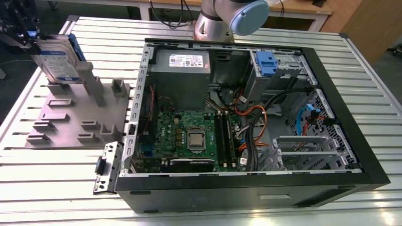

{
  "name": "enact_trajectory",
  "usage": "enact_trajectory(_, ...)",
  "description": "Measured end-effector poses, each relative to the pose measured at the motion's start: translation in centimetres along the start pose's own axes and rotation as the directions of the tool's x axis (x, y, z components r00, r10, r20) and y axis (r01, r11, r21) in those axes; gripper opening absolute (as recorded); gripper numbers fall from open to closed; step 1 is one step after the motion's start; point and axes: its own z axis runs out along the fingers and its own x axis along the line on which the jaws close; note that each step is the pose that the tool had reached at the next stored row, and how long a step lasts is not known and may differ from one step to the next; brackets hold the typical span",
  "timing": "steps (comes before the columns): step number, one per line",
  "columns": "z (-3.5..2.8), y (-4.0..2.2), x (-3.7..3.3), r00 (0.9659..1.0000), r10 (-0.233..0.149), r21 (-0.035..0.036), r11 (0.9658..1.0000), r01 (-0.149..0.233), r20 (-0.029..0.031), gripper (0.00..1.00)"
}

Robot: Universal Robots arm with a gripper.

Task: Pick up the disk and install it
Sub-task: 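Pick up the disk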

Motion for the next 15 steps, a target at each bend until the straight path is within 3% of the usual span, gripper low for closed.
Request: enact_trajectory(15,-0.89,0.03,-0.05,1.0,0.0,0.0,1.0,0.0,0.0,0.37)
